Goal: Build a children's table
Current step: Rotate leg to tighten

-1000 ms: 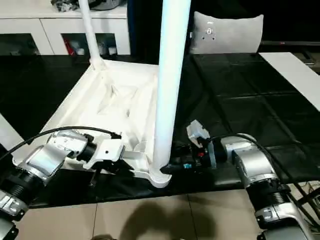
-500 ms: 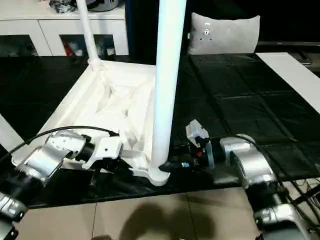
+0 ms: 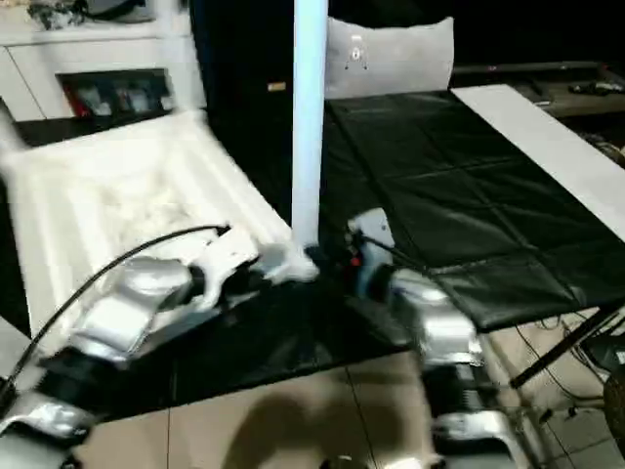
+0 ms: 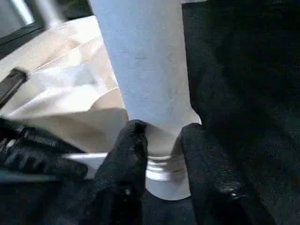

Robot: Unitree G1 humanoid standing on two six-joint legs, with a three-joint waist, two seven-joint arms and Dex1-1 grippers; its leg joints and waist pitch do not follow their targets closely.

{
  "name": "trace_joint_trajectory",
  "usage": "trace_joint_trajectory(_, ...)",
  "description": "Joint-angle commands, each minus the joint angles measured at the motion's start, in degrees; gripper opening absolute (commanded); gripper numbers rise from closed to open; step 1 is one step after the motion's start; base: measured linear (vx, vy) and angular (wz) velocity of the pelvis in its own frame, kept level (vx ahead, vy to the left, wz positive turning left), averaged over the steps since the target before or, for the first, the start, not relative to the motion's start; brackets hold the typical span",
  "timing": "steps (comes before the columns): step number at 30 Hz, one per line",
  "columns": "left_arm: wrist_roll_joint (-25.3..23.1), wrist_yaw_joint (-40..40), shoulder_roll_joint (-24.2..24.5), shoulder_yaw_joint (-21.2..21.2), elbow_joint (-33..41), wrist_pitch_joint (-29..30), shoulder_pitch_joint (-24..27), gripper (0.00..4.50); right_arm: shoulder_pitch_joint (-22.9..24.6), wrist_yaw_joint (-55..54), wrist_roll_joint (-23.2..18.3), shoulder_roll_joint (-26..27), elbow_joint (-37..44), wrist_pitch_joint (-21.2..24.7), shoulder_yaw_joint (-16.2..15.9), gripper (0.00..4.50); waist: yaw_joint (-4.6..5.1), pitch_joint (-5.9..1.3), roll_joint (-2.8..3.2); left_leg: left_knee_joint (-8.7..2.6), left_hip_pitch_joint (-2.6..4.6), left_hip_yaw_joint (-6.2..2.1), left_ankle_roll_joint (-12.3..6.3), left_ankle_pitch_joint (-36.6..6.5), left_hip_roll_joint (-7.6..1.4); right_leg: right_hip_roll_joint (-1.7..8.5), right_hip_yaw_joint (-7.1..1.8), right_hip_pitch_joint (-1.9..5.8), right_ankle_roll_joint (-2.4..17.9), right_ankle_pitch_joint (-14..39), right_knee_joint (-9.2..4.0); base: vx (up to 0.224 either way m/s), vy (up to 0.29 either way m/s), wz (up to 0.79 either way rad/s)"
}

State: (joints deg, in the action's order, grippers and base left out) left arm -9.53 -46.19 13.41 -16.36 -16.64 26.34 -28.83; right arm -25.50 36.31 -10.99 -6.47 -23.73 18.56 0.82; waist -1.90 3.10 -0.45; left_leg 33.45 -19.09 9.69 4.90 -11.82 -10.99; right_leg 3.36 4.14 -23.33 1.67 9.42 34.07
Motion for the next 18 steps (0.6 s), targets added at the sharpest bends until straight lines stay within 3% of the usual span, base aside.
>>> trace_joint_trajectory(1, 1.7, -2.4, -5.3, -7.2, 1.1, -2.5, -1.2, 0.00, -2.1, -3.7, 0.4, 3.4, -1.3, -0.3, -1.6, 1.22, -0.61, -3.23, -0.19, -3.65, -0.77, -0.44, -3.58, -8.7, -1.31, 4.19, -2.52, 2.72, 6.6, 24.3, -5.45, 0.000, 0.000, 0.00)
trace_joint_trajectory(3, 1.0, -1.3, -5.2, -7.0, 0.0, -3.3, -1.7, 0.00, -1.7, -4.0, 0.8, 3.2, -0.8, -1.3, -1.5, 1.57, -0.89, -3.39, -0.17, -3.75, -0.94, -0.56, -3.61, -7.5, -1.52, 4.27, -2.57, 2.99, 7.5, 20.6, -4.93, 0.000, 0.000, 0.00)
trace_joint_trajectory(4, 0.0, 0.1, -4.9, -6.4, -1.0, -4.1, -2.1, 0.00, -0.8, -4.6, 1.5, 2.6, 0.5, -2.0, -1.1, 1.57, -0.95, -3.35, 0.13, -3.76, -1.00, -0.60, -3.64, -7.2, -1.58, 4.28, -2.58, 2.99, 8.0, 19.4, -4.79, 0.000, 0.000, 0.00)
trace_joint_trajectory(6, -0.4, 0.1, -4.4, -6.1, -1.2, -4.5, -2.1, 0.00, 0.0, -4.2, 1.3, 2.2, 1.5, -2.0, -0.7, 1.75, -1.00, -3.33, 0.09, -3.69, -1.06, -0.48, -3.76, -7.3, -1.58, 4.25, -2.65, 3.08, 8.9, 17.3, -4.72, 0.000, 0.000, 0.00)
trace_joint_trajectory(15, -0.5, -5.5, 1.9, -5.6, -3.2, -9.7, -1.1, 0.00, 4.9, 6.9, -1.8, -7.3, 7.4, -3.4, 0.6, 2.53, -3.08, -3.26, -0.04, -3.65, -0.93, -0.28, -4.55, -7.5, -1.83, 4.41, -2.88, 3.01, 8.9, 16.2, -4.53, 0.000, 0.000, 0.00)
trace_joint_trajectory(18, -0.4, -9.3, 4.5, -6.7, -3.2, -11.4, -0.6, 0.00, 5.6, 14.4, -3.2, -12.0, 9.1, -2.8, -0.2, 2.85, -3.19, -3.12, -0.11, -3.69, -1.05, -0.32, -4.65, -8.1, -1.84, 4.49, -2.82, 3.10, 8.6, 17.4, -4.63, 0.000, 0.000, 0.00)
